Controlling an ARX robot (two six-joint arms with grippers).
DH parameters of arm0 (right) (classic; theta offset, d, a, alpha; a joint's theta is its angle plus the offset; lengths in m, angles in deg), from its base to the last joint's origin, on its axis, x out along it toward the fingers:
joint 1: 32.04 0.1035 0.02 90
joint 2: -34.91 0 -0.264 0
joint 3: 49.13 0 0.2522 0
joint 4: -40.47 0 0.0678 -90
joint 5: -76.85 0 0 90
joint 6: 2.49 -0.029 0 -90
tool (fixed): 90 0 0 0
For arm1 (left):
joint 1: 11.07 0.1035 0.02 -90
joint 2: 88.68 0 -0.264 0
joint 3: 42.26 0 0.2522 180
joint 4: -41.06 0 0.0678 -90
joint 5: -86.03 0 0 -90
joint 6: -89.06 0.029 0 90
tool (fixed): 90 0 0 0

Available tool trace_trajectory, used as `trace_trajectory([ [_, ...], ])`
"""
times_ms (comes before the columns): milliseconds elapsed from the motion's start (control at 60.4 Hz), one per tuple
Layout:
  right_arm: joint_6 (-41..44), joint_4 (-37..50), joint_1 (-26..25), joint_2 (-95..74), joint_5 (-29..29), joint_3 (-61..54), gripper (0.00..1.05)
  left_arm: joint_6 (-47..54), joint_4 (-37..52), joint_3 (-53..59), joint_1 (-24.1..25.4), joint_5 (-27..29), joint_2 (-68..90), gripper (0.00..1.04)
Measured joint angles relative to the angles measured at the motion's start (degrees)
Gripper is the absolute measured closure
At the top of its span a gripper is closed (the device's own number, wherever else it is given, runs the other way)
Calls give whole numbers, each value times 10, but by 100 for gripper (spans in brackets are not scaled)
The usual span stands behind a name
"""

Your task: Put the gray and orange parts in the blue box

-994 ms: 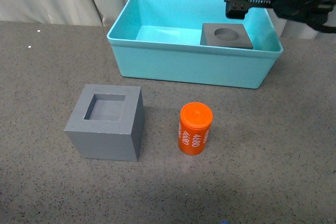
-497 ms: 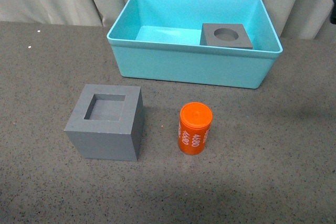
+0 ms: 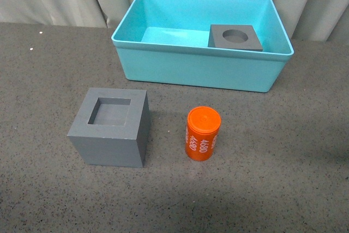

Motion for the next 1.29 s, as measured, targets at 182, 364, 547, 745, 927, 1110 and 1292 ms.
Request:
trace_trajectory([
  [182, 1, 1, 0, 1, 0, 0, 10, -87, 83, -54, -28, 4, 223, 7],
  [364, 1, 1, 0, 1, 0, 0, 10, -105, 214, -124, -54, -47, 477, 7],
  [547, 1, 1, 0, 1, 0, 0, 10, -103, 273, -203, -100, -81, 680, 7],
  [745, 1, 1, 0, 1, 0, 0, 10, -87, 266, -255, -123, -100, 788, 7],
  [927, 1, 1, 0, 1, 0, 0, 10, -76, 256, -279, -126, -101, 835, 7],
  [1110, 1, 1, 0, 1, 0, 0, 10, -87, 248, -295, -126, -87, 884, 7],
  [1292, 1, 1, 0, 1, 0, 0, 10, -96, 252, -301, -132, -82, 898, 30],
])
